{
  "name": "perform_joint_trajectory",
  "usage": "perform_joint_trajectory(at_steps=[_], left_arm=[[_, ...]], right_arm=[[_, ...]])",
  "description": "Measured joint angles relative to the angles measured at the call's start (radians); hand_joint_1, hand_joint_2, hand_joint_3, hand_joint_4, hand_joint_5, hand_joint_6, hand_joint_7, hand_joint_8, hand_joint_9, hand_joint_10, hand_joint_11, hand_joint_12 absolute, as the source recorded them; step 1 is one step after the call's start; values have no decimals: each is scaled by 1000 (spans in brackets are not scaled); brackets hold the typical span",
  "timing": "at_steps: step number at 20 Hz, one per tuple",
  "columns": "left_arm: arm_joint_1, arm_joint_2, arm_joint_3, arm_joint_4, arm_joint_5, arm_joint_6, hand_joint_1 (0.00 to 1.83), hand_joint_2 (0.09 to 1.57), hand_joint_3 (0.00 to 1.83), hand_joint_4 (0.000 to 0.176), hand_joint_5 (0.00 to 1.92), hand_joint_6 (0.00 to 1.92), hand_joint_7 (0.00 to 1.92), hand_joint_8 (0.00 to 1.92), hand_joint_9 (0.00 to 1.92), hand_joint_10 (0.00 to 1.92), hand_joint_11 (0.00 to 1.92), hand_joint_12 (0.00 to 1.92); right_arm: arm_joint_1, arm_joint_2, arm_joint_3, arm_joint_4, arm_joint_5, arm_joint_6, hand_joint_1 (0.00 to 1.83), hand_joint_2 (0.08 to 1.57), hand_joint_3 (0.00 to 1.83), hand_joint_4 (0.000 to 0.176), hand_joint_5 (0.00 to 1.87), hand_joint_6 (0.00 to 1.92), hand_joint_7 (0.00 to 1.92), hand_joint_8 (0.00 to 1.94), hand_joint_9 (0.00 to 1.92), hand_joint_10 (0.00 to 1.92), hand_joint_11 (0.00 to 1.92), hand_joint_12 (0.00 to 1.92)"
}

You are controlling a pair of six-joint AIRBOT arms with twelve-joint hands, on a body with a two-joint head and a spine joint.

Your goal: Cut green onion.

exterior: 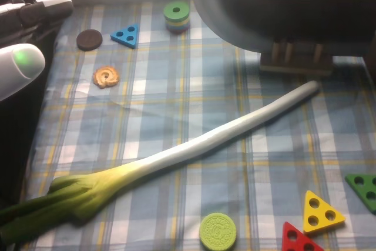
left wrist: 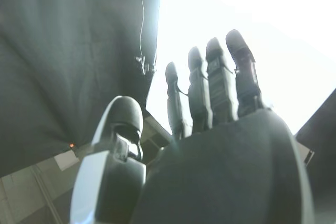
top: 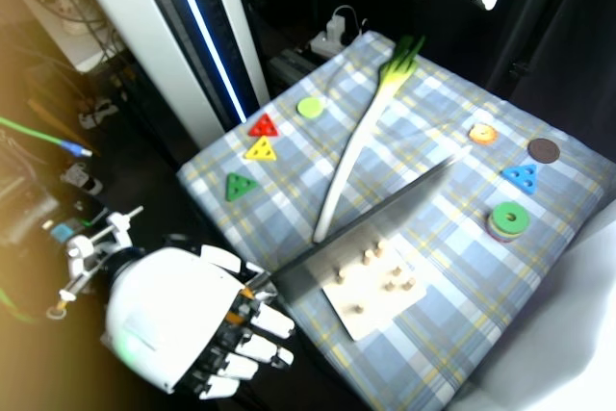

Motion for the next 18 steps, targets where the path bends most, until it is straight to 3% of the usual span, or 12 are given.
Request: perform_joint_trajectory(at_steps=[2,5,10,12,14,15,18], left_arm=[[0,0,0,0,0,-4,244,1385,2,105,439,3,360,0,287,3,0,620],[0,-2,0,-4,0,-6,252,1387,0,92,458,5,384,6,318,8,0,686],[4,-12,1,-6,3,-10,179,1412,7,98,458,1,419,7,348,8,0,696],[5,-12,3,-9,3,-10,172,1429,7,86,462,1,433,5,357,7,0,689],[5,-12,3,-8,3,-10,165,1441,4,79,456,0,417,2,343,2,0,630],[5,-12,3,-9,4,-10,187,1444,2,84,451,1,420,3,345,3,0,607],[4,-12,5,-8,4,-11,138,1459,7,87,430,3,417,1,350,3,0,613]], right_arm=[[4,0,-2,-1,-3,0,779,1161,9,128,1106,1921,1285,1941,1426,1921,1492,1921],[4,0,-5,-2,-3,-3,651,1264,16,130,1118,1921,1332,1941,1449,1921,1507,1921],[4,20,-32,-3,11,-10,680,1316,6,131,1104,1921,1375,1941,1501,1921,1564,1921],[4,37,-45,-3,44,-10,585,1319,4,131,1145,1921,1352,1941,1463,1921,1534,1921],[4,50,-53,-6,59,-19,579,1312,0,123,1171,1921,1376,1941,1503,1921,1558,1921],[4,52,-54,-4,60,-19,604,1301,0,103,1258,1921,1442,1941,1577,1921,1622,1921],[4,53,-57,-6,64,-19,652,1334,5,97,1181,1921,1412,1941,1557,1921,1613,1921]])
